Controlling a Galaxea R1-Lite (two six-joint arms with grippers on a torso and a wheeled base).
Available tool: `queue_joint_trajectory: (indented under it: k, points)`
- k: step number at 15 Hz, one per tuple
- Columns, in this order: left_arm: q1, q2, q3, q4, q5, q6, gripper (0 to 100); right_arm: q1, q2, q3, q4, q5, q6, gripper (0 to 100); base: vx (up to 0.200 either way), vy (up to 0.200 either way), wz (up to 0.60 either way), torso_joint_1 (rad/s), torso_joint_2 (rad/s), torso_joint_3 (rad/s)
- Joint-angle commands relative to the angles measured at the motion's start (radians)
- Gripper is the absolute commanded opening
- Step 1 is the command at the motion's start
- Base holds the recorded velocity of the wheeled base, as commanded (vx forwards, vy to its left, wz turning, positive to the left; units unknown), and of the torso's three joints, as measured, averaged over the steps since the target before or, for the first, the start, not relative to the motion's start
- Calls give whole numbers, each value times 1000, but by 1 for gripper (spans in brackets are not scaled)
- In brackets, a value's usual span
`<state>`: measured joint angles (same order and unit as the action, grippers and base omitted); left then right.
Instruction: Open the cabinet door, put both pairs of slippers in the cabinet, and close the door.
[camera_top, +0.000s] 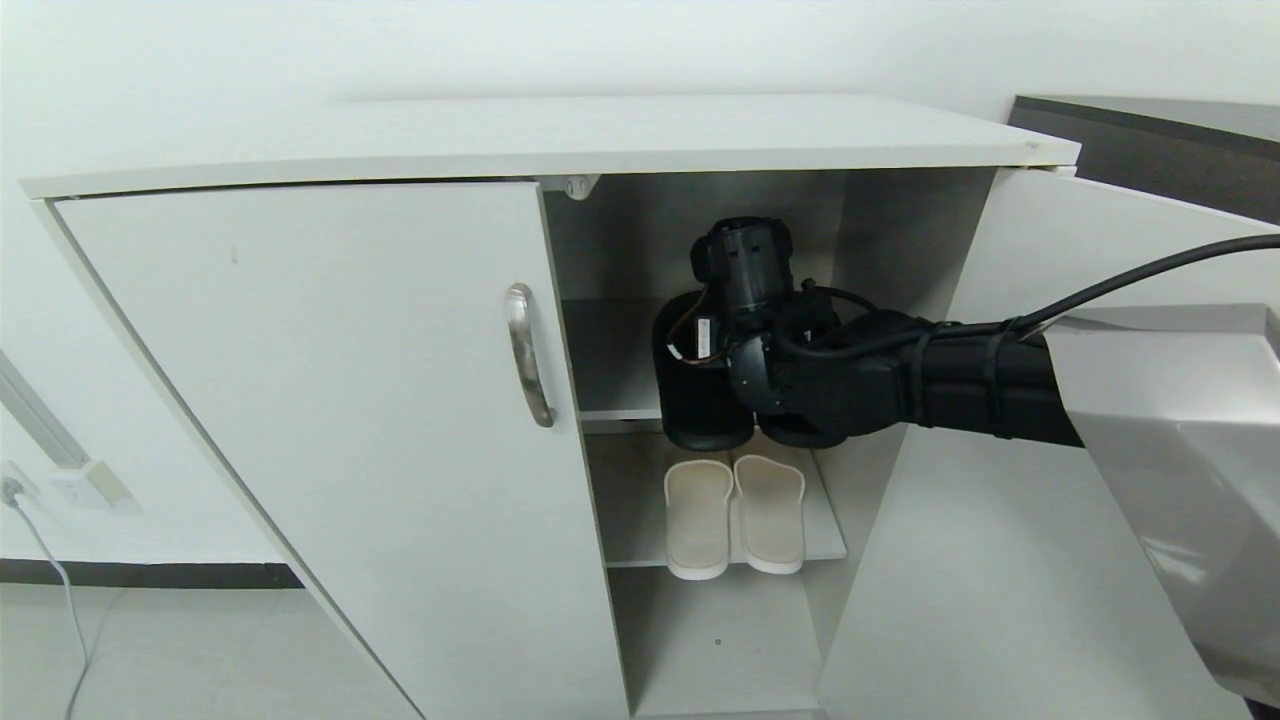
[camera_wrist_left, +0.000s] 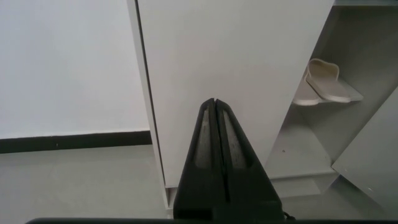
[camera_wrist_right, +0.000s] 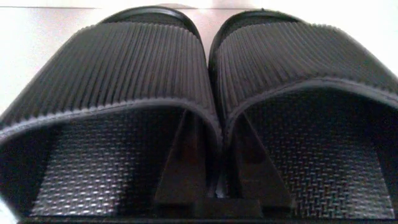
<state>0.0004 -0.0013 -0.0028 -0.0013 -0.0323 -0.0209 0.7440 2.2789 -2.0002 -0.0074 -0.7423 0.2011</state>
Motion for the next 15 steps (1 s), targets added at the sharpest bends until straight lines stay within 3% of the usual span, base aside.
queue_joint_trajectory:
  k: [1,9,15]
  points:
    - [1,1,0,0,0,-1,0,0,-4,0,3,1,0,100,0,0,0,0,0,0]
    - [1,1,0,0,0,-1,0,14,-22,1,14,0,3,100,0,0,0,0,0,0]
    - [1,1,0,0,0,-1,0,17,-53,84,6,0,17,100,0,0,0,0,0,0]
